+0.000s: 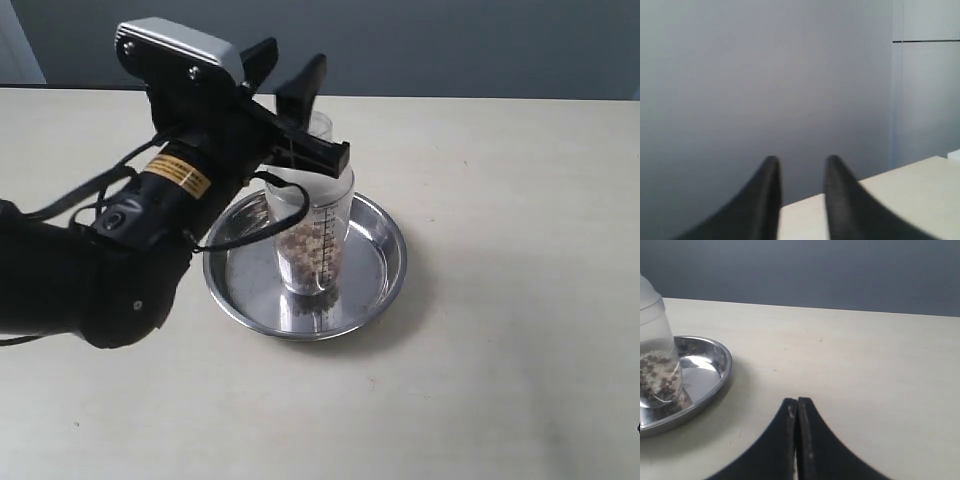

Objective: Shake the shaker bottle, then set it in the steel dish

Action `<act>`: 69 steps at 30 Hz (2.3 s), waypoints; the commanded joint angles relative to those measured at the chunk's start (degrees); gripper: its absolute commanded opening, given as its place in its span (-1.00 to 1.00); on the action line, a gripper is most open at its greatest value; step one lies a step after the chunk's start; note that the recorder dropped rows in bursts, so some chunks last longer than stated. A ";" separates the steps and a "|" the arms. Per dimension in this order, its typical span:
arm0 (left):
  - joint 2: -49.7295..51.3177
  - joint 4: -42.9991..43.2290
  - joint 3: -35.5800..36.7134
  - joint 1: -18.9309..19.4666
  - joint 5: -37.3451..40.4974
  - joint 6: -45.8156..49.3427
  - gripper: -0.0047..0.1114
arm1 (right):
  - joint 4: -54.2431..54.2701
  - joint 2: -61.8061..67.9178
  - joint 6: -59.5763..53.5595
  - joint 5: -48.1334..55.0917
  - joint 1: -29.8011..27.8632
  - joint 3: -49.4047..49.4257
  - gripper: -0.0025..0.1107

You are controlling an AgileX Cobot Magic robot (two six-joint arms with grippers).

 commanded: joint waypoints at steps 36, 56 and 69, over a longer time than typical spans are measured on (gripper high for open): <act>-45.24 -33.84 5.39 -0.86 37.02 39.34 -0.91 | -0.26 -0.22 -0.01 -0.75 0.23 0.07 -0.97; -71.85 -30.68 21.40 32.78 67.94 32.70 -0.91 | -0.26 -0.22 -0.01 -0.75 0.23 0.07 -0.97; -80.99 -4.65 25.89 44.75 80.12 1.37 -0.91 | -0.26 -0.22 -0.01 -0.75 0.23 0.07 -0.97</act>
